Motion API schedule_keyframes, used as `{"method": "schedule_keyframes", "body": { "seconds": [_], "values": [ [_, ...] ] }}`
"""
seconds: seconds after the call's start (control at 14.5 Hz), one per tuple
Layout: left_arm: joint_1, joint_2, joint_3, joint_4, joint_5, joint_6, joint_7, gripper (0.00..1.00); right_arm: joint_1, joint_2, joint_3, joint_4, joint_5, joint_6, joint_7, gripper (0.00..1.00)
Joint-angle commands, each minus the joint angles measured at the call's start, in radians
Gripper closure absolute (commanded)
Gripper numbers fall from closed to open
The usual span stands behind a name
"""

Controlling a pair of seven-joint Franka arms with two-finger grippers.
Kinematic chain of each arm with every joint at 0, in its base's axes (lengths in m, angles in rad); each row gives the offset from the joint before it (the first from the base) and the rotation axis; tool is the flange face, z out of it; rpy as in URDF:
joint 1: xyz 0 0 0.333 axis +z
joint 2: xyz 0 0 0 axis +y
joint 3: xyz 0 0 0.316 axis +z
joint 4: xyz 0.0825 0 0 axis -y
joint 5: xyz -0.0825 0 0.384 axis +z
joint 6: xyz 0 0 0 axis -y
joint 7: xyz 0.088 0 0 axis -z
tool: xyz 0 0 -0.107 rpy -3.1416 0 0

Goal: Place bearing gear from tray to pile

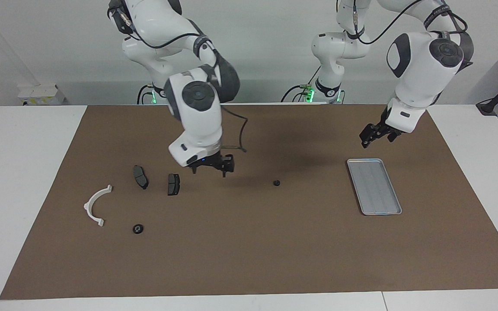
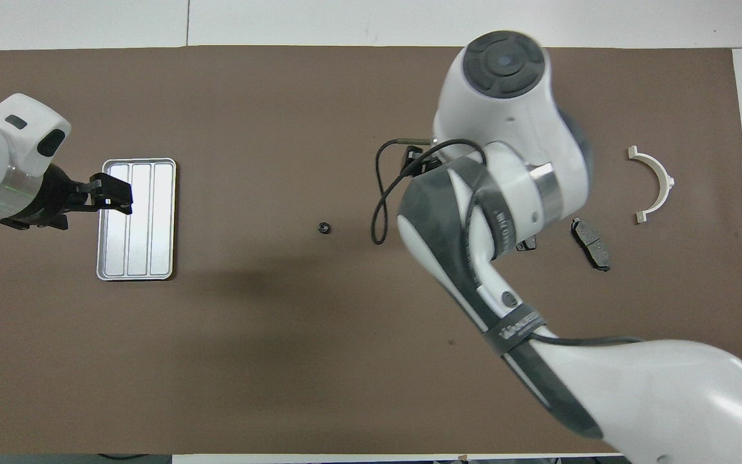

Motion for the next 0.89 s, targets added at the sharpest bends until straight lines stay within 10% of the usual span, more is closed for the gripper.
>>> {"method": "schedule_keyframes", "body": {
  "seconds": [0.0,0.83],
  "values": [
    [0.040,-0.046,-0.010,-0.045,-0.001,-0.008,0.028,0.00,0.087,0.029,-0.008,0.020,0.031,0.011,0.171,0.00],
    [0.098,-0.098,-0.023,-0.002,-0.005,-0.043,0.109,0.00,0.252,0.310,-0.013,0.140,-0.004,0.238,0.389,0.00]
  ]
}}
